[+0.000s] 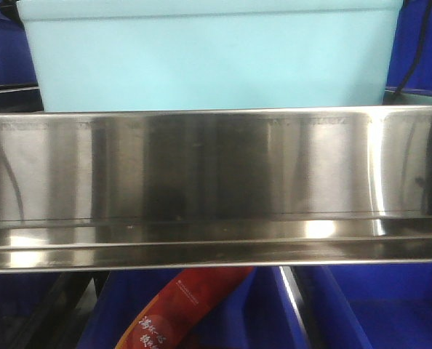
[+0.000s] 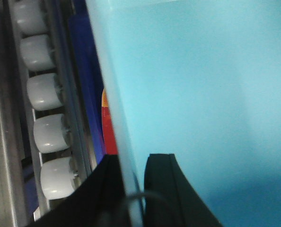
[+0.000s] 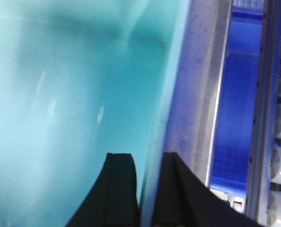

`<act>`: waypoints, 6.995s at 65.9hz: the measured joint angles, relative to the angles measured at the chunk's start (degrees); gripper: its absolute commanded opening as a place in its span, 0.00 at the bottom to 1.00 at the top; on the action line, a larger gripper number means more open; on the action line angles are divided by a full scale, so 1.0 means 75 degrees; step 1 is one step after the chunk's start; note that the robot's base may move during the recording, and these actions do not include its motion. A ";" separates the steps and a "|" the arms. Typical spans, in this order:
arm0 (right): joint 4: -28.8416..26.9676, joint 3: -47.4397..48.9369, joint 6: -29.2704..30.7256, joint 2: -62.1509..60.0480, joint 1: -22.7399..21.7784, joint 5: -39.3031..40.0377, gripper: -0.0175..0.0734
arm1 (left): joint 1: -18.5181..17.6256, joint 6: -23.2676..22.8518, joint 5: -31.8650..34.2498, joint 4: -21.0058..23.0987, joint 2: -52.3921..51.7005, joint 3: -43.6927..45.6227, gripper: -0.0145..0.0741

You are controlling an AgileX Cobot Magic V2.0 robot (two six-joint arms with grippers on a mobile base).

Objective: Fetch blue bin and place on conveyor start
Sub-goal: 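Grip the teal bin's side walls with both grippers, then lift the teal bin up and pull it off the shelf, then hold the teal bin with both grippers while driving to the conveyor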

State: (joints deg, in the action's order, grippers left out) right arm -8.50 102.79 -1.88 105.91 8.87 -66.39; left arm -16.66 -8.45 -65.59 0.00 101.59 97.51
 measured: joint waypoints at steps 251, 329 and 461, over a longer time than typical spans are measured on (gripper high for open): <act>-0.0021 0.0000 -0.0132 -0.2606 0.0069 0.1600 0.02 | -0.0018 -0.0028 0.3701 -0.0091 -0.2516 0.0000 0.04; -0.0021 0.0000 -0.0132 -0.2606 0.0041 0.1600 0.02 | -0.0018 -0.0028 0.3706 -0.0078 -0.2516 0.0000 0.04; -0.0006 0.0000 -0.0132 -0.2628 0.0041 0.1682 0.02 | -0.0018 -0.0028 0.3706 -0.0080 -0.2516 0.0000 0.04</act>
State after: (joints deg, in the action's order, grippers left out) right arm -8.54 102.79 -2.87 86.20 9.18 -53.78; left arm -16.79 -8.66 -37.80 -0.60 82.72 97.51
